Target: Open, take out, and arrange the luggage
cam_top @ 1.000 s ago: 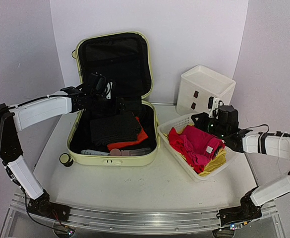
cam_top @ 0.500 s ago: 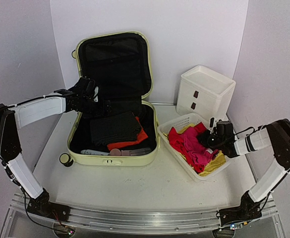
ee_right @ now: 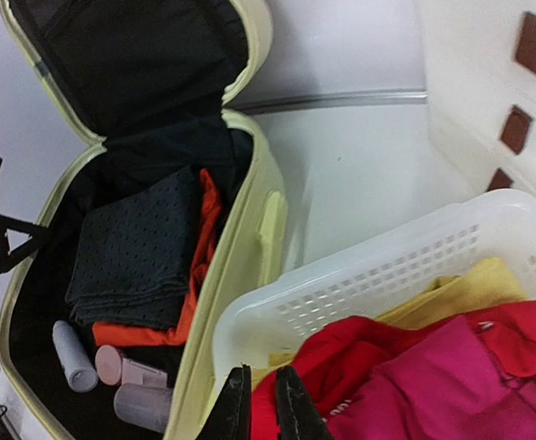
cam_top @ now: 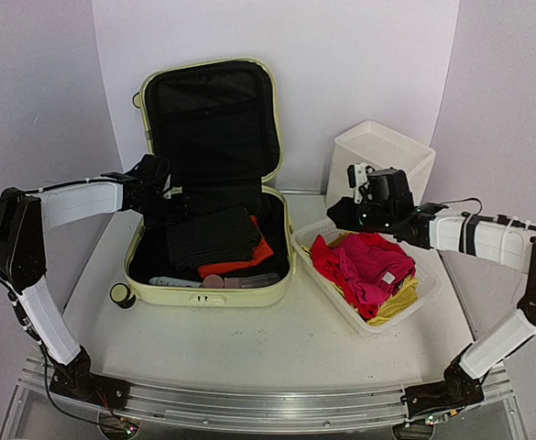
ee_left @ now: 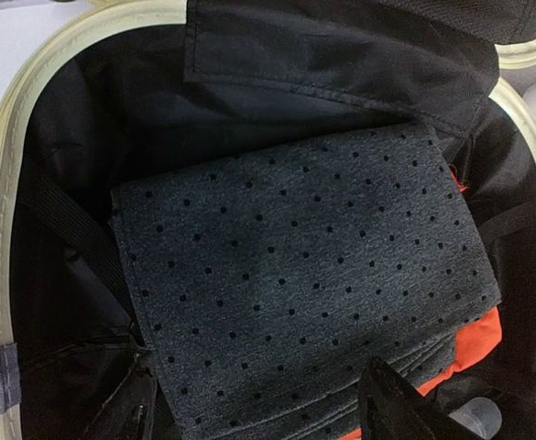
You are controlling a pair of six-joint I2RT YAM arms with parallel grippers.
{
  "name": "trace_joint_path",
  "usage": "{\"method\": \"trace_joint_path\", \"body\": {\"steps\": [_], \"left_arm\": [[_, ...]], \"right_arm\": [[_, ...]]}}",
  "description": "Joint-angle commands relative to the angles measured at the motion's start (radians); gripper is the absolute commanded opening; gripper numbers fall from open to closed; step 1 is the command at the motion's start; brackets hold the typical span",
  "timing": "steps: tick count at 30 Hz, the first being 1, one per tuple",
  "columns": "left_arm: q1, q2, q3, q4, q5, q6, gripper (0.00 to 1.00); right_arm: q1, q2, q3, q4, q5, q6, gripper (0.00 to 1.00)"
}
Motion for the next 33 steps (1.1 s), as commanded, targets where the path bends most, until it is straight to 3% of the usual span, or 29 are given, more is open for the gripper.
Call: {"method": "trace_joint_path", "body": {"steps": [1,5,11,20,25,33], "left_arm": [[-0.001,0.005,-0.022,0.01,0.01,-0.021,0.75],[0.0,0.002,-0.052,0.008,0.004,-0.033,0.75],[0.0,-0.012,-0.084,0.009,0.01,-0.034,0.75],[0.0,-0.038,-0.115,0.013,0.002,-0.014,0.75],[0.0,-0.063,-0.137,0.031,-0.02,-0.012,0.75],[0.0,-0.1,-0.171,0.057,-0.011,-0.012,0.75]], "right_arm": [[0.128,0.148,0.213,-0.148,0.024,-0.011,0.14],[0.225,0.327,0.448,-0.239,0.058,0.014,0.2],[0.28,0.577,0.716,-0.325,0.066,0.135,0.37],[0.282,0.803,0.912,-0.377,0.015,0.425,0.69],[0.283,0.903,1.009,-0.426,0.034,0.536,0.71],[0.281,1.024,1.124,-0.428,0.049,0.61,0.64]]}}
